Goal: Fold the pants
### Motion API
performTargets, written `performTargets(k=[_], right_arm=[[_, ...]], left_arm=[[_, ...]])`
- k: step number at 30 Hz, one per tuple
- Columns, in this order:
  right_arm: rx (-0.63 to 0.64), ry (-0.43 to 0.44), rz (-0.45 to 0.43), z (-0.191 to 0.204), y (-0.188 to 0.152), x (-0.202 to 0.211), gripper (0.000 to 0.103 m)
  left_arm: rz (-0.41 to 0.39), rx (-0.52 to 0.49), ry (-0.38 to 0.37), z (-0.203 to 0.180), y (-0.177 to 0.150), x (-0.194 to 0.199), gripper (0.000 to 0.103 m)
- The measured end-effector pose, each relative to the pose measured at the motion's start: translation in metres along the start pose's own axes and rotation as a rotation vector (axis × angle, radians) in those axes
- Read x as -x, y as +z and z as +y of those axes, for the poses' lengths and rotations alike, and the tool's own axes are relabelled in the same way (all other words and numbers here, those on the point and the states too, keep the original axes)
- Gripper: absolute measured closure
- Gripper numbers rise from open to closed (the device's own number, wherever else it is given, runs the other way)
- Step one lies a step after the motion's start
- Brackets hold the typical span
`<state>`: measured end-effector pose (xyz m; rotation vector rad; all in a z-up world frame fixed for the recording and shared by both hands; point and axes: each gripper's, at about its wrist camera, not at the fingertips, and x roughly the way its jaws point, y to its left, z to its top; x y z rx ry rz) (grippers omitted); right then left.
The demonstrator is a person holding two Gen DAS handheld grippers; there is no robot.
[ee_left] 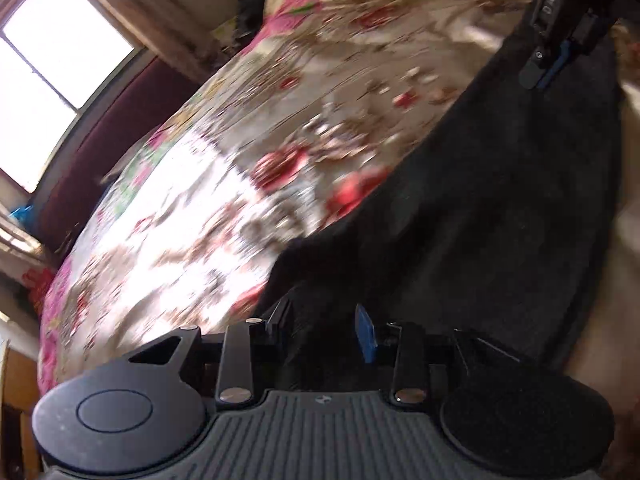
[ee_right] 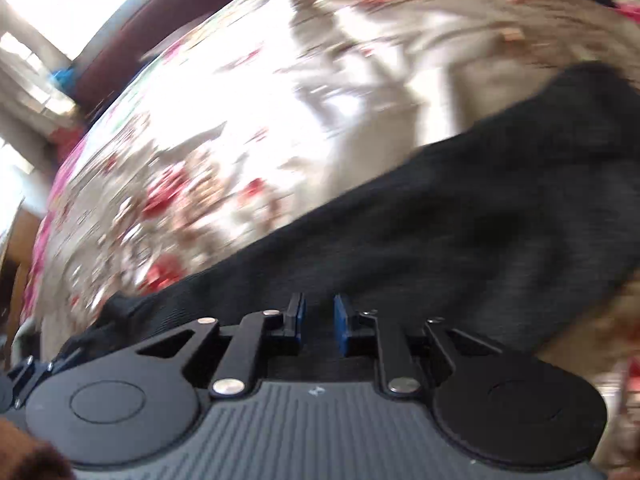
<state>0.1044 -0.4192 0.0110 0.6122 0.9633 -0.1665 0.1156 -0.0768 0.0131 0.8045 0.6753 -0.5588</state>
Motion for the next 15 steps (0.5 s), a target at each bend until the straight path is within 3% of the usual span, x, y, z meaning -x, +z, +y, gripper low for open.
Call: performTargets(k=[2,5,7,11,14,15], right_arm=[[-0.128,-0.124,-0.088,-0.058,0.006,0.033,0.083],[-0.308,-0.207,-0.188,-0.134,0.016,0.063,0.081],[-0.395,-0.189,-0.222,-0.172,0.023,0.067,0.076],[-0.496,-0.093,-0.268,-0.211,0.041,0.059,0.078],[-0.502,-0.07,-0.278,-0.218,0.051,0.053,0.096],[-0.505,-0.054,-0.283,-0.22,0.052,0.052,0.096]], left_arm=[[-0.052,-0.055,-0.103,-0.039,0.034,-0.007,0.053],[-0.138,-0.138,-0.207,-0.088,0.078,-0.012,0.053],[-0.173,-0.186,-0.245,-0.113,0.102,-0.018,0.053],[-0.181,-0.242,-0.284,-0.145,0.136,-0.031,0.053],[-0.183,-0.273,-0.292,-0.157,0.153,-0.037,0.053],[-0.185,-0.282,-0.294,-0.158,0.157,-0.038,0.053]])
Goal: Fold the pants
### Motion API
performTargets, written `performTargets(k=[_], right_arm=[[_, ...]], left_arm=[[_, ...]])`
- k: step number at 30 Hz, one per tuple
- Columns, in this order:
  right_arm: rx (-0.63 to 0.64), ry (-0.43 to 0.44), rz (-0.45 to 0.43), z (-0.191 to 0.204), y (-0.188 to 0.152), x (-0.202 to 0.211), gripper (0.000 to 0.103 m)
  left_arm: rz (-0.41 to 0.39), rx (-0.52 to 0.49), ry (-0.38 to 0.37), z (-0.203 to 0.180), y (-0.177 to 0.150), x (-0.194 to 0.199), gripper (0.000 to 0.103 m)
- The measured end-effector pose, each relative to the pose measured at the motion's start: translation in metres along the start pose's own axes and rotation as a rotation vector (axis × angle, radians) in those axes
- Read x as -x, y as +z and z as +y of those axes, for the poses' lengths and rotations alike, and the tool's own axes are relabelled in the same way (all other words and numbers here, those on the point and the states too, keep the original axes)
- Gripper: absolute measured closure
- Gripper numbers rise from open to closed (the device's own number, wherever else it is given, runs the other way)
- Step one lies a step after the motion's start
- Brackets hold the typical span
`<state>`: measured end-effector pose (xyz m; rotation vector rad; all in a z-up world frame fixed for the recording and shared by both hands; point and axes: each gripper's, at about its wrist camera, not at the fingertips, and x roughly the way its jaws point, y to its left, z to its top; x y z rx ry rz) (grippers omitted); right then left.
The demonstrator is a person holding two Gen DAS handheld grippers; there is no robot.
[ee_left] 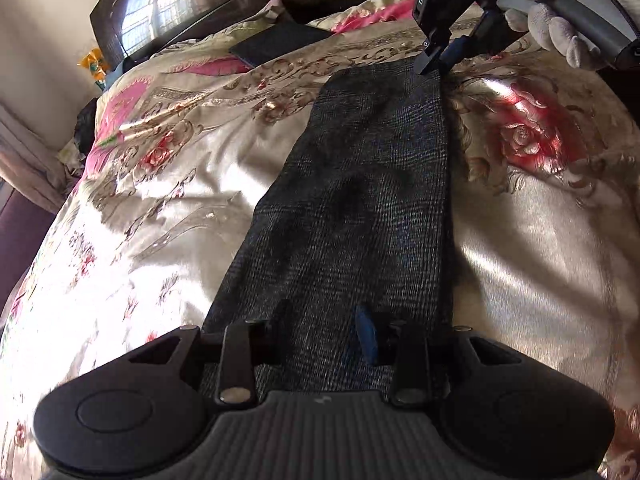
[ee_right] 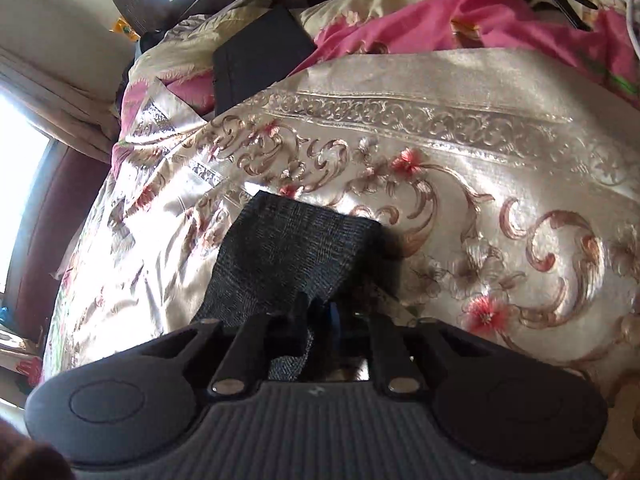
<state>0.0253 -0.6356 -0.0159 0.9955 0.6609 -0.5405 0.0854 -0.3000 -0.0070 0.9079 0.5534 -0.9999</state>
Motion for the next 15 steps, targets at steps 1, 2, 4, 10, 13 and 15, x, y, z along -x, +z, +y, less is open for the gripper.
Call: performTargets(k=[1,2,4,10,13,15], right_arm=[[0.003,0.015,-0.003,0.001,0.002,0.0,0.097],[0.013,0.027,-0.011,0.002,0.003,0.003,0.097],[0.048,0.068,-0.044,0.009,0.003,0.01,0.097],[0.039,-0.014,0.009,-0.002,-0.002,-0.008,0.09],[-0.05,0.059,0.025,-0.016,-0.006,-0.001,0.077],[-0.107,0.098,0.025,-0.023,-0.012,0.005,0.074]], left_arm=[[0.0,-0.011,-0.002,0.0,0.003,-0.002,0.053],[0.0,-0.022,-0.003,0.0,0.004,-0.003,0.053],[0.002,-0.043,-0.005,0.002,0.005,-0.007,0.052],[0.002,-0.06,-0.015,0.002,0.004,-0.013,0.052],[-0.006,-0.061,-0.01,0.001,0.003,-0.011,0.052],[-0.011,-0.059,-0.008,0.0,0.001,-0.008,0.052]])
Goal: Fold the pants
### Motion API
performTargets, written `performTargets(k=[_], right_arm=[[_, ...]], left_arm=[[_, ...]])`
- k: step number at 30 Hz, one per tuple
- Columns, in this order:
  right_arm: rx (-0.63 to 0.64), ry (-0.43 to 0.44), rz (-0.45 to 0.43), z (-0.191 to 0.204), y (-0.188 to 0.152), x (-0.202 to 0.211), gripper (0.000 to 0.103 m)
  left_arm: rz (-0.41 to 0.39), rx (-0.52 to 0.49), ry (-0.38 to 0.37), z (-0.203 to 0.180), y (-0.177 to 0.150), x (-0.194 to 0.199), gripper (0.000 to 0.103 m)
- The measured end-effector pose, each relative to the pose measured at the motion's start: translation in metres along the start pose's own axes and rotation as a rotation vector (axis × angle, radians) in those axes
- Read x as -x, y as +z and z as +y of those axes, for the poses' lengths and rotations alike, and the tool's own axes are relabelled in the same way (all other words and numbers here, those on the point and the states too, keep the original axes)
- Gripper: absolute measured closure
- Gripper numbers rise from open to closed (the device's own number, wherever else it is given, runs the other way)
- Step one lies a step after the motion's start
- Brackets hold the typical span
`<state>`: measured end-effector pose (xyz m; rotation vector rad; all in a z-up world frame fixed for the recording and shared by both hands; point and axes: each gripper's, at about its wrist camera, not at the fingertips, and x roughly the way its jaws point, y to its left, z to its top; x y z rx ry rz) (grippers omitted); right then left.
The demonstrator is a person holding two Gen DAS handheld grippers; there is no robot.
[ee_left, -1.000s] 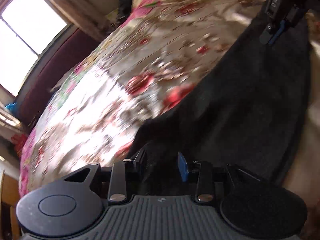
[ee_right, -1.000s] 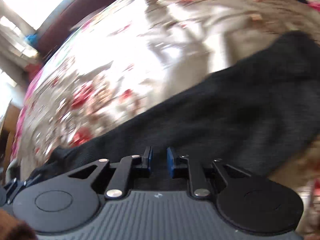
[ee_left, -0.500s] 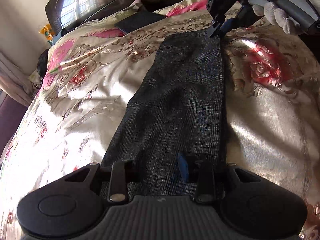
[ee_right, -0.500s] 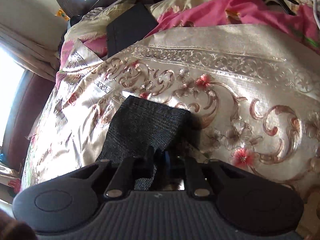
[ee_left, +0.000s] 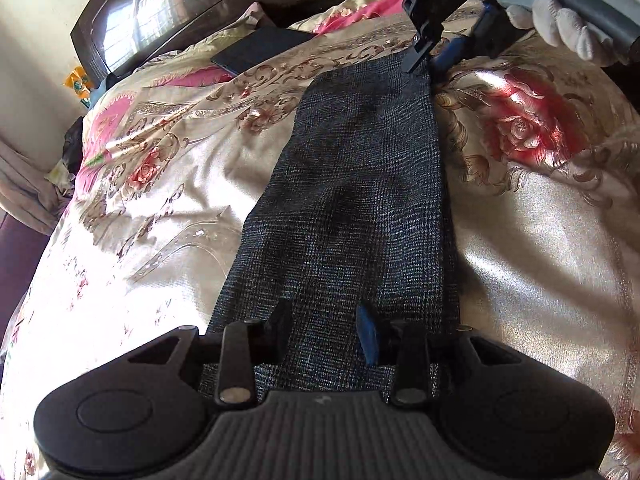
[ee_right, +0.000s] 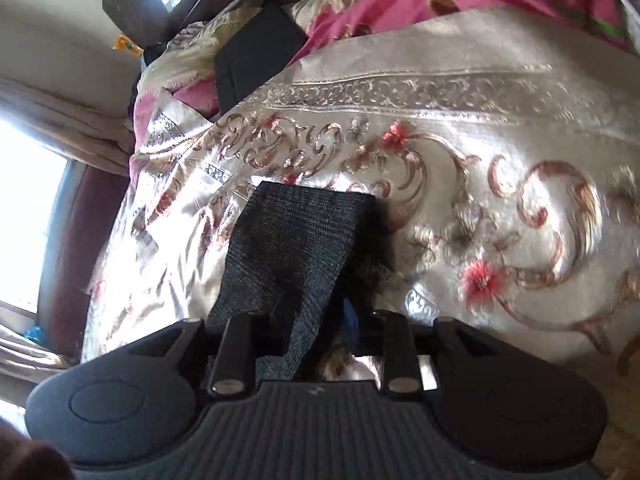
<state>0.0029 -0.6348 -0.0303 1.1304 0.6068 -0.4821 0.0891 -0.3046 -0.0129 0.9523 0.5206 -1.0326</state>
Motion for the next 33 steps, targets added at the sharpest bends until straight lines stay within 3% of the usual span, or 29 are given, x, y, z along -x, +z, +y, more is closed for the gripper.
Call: performTargets(k=[6,8,10,13,19,22,26,30,33], right_arm=[[-0.007,0.08,0.002,0.002,0.0,-0.035,0.071],[-0.002,0.105,-0.016,0.005,-0.001,-0.046,0.079],[0.016,0.062,-0.028,0.014,-0.002,-0.047,0.094],[0.037,0.091,-0.052,0.029,-0.005,-0.029,0.095],[0.252,0.184,-0.013,0.125,-0.032,0.005,0.095],[0.409,0.252,0.092,0.19,-0.084,-0.002,0.095],[0.624,0.322,0.228,0.254,-0.178,-0.022,0.095],[0.716,0.39,0.424,0.292,-0.272,-0.052,0.096],[0.825,0.394,0.535,0.309,-0.341,-0.067,0.096]], left_arm=[[-0.003,0.039,0.011,0.0,-0.008,0.005,0.052],[0.005,0.07,0.019,-0.001,-0.014,0.008,0.051],[0.019,0.09,0.032,-0.002,-0.02,0.011,0.051],[0.044,0.123,0.025,-0.007,-0.028,0.007,0.051],[0.005,0.187,0.037,-0.003,-0.036,0.011,0.049],[0.008,0.255,0.1,0.012,-0.057,0.031,0.048],[0.071,0.373,0.202,0.042,-0.113,0.069,0.048],[0.162,0.503,0.305,0.067,-0.184,0.104,0.048],[0.22,0.574,0.351,0.074,-0.228,0.123,0.048]])
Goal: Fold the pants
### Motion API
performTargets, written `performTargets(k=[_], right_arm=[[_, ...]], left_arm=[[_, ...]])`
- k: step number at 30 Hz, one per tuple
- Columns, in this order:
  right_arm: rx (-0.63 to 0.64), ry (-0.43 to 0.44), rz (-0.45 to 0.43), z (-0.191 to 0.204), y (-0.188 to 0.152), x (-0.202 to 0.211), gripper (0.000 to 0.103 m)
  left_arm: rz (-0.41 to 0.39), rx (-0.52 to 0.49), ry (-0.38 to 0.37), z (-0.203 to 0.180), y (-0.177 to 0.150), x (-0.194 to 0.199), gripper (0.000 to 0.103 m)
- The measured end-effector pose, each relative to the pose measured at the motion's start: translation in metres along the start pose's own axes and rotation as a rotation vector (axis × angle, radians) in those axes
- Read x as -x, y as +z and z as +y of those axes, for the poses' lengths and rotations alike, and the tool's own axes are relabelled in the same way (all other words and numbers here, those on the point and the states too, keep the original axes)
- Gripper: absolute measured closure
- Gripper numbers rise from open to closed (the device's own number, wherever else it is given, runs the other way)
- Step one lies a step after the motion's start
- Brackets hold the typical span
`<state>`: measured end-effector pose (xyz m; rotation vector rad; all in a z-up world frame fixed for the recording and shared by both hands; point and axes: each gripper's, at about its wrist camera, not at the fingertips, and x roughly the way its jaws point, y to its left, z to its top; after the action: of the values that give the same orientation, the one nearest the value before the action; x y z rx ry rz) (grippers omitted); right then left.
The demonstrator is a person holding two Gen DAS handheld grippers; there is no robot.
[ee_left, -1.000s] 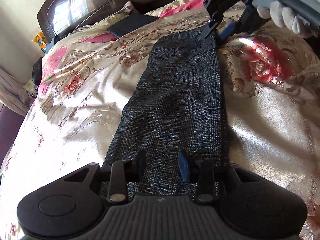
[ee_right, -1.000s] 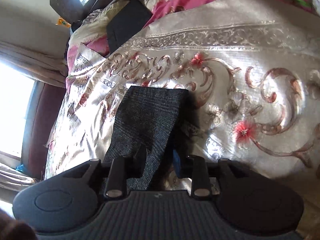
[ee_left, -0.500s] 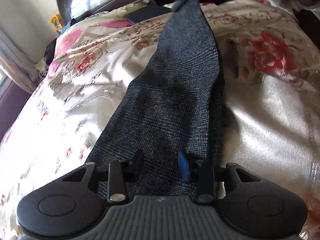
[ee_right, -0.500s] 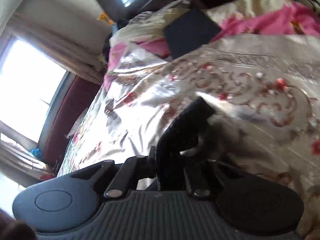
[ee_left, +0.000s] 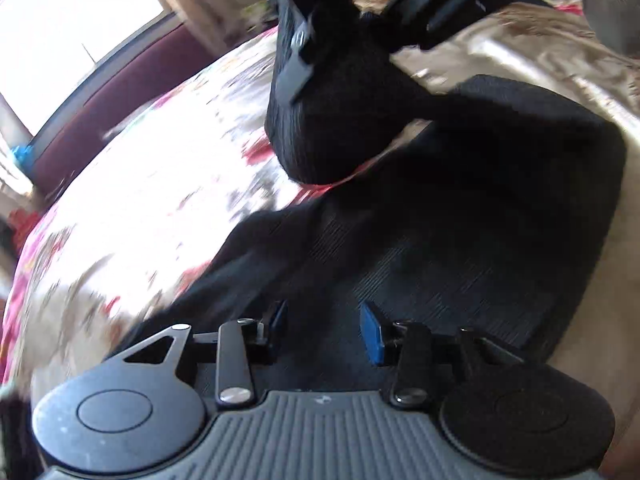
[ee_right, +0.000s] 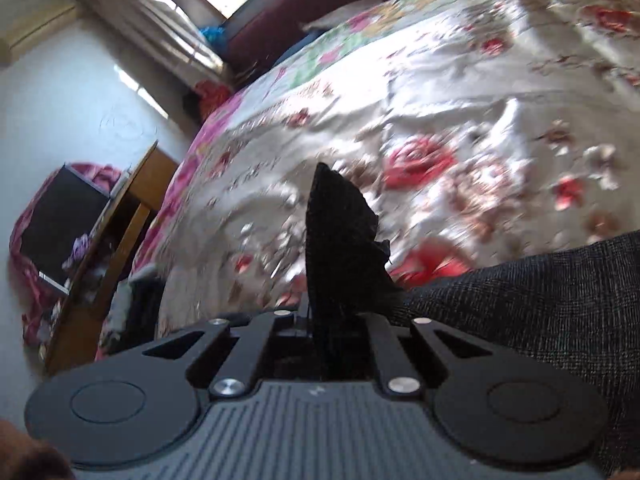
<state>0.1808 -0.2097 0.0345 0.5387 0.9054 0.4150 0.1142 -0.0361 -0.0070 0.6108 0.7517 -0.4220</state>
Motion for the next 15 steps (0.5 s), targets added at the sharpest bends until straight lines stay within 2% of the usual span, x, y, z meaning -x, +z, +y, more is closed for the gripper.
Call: performTargets(k=[3,10,12,15], right_arm=[[0.105,0.027,0.078,0.039,-0.02,-0.036,0.096],[0.232,0.045,0.008,0.106,-0.021,-0.061,0.096],[0.256,0.087,0.016,0.123,-0.022,-0.071,0.096],[0.405,0.136,0.019,0.165,-0.037,-0.089,0.096]], left_arm=[[-0.007,0.073,0.02,0.023,-0.023,0.01,0.047],[-0.031,0.171,0.062,0.056,-0.05,0.03,0.046],[-0.035,0.191,0.076,0.064,-0.057,0.034,0.046],[-0.026,0.204,0.106,0.072,-0.071,0.041,0.046]])
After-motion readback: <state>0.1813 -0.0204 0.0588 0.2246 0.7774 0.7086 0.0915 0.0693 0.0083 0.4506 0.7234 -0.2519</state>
